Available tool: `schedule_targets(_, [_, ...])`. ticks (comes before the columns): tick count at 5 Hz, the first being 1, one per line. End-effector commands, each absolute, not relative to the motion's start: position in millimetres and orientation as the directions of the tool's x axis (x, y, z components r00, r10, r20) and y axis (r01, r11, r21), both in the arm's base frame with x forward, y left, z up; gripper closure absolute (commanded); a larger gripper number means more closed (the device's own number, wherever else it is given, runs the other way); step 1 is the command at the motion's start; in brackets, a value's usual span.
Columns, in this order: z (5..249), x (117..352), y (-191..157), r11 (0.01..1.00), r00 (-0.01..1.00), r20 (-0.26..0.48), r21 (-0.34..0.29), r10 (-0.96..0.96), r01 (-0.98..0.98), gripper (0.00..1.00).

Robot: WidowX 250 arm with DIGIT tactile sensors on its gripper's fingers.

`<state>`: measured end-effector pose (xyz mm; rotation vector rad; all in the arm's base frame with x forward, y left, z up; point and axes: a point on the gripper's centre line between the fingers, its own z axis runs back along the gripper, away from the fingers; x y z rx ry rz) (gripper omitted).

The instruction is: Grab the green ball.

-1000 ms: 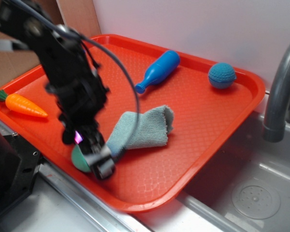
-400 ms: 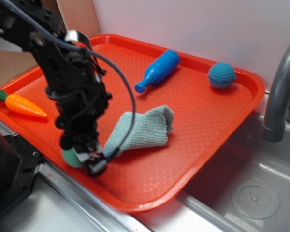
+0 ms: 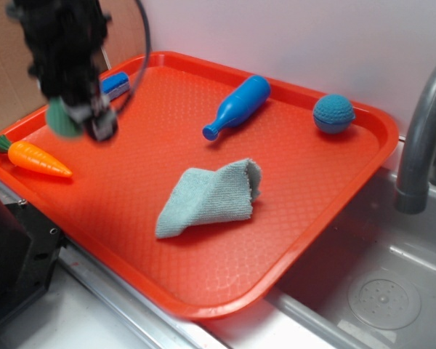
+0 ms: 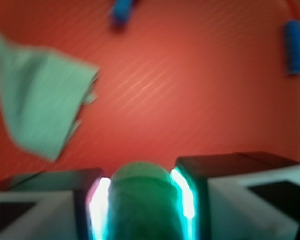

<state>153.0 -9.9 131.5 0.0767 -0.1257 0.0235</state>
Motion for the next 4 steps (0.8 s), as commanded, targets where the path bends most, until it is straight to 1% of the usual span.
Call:
schedule_targets(1, [164.5,172.4,64.1,0.959,0.954,0.143,0.059,0.265,-0.276,1.00])
schedule_targets(2, [161.9,181.7,78.4,0.949,0.945,0.129,0.061,0.300,-0.309,1.00])
schedule_targets(3, [150.9,184.3,81.2,0.951,0.949,0.121,0.065,0.292,-0.301,1.00])
schedule_targets(4, [143.6,183.6,71.2,0.959,0.958,0.107,0.070,0.266,-0.274,1.00])
